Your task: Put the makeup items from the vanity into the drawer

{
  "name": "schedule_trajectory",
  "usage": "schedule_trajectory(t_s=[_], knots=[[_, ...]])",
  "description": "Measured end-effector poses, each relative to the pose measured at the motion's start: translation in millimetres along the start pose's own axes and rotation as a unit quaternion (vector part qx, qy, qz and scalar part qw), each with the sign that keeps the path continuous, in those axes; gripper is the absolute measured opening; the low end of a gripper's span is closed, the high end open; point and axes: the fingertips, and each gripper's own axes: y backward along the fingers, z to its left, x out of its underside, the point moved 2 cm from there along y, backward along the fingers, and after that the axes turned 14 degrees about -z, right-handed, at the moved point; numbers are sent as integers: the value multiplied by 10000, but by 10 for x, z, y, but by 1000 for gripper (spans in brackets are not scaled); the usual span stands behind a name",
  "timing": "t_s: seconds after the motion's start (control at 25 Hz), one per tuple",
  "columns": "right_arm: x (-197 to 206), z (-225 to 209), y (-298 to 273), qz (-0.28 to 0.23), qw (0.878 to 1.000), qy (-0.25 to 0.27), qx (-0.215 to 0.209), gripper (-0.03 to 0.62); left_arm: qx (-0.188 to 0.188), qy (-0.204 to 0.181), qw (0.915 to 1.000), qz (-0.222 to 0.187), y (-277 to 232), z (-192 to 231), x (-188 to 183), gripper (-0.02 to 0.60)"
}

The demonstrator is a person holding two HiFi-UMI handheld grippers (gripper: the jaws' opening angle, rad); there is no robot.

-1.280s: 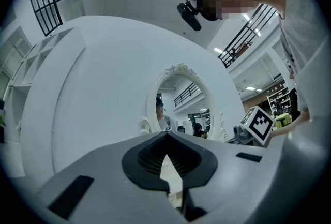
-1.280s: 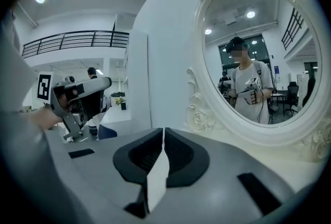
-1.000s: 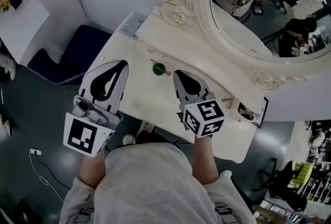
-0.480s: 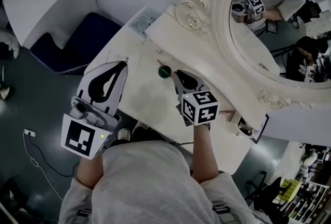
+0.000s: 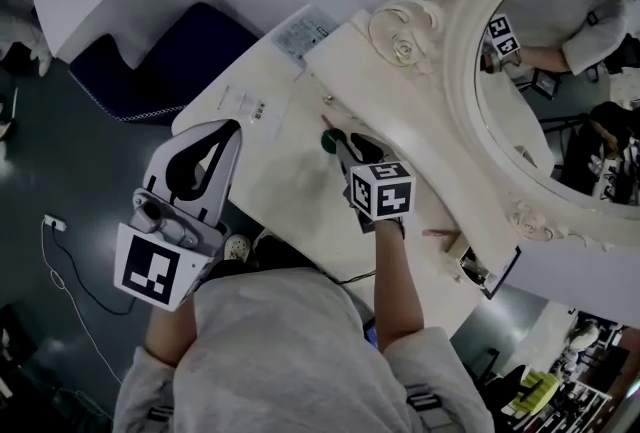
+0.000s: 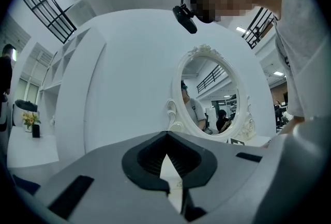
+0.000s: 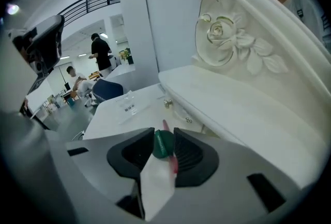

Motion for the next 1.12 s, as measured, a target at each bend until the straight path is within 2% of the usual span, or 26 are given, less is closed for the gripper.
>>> schedule_trajectory(t_s=[0.16,0.48,0.72,1.12], knots=[[124,-32,-154,254,9996,-55,-96,144,-175,-44,9998,107,73,44,17,11],[320,-71,-318,644,9977,-63,-190,153,-346,-139,9990,259,178,84,51,11],[277,-77,-295,563,9981,245,-64,153,-363,-171,9987,309,173,95,45,11],[339,-35,-336,702,9957,601,-17,74,-268,-232,9990,273,136,67,21,11]])
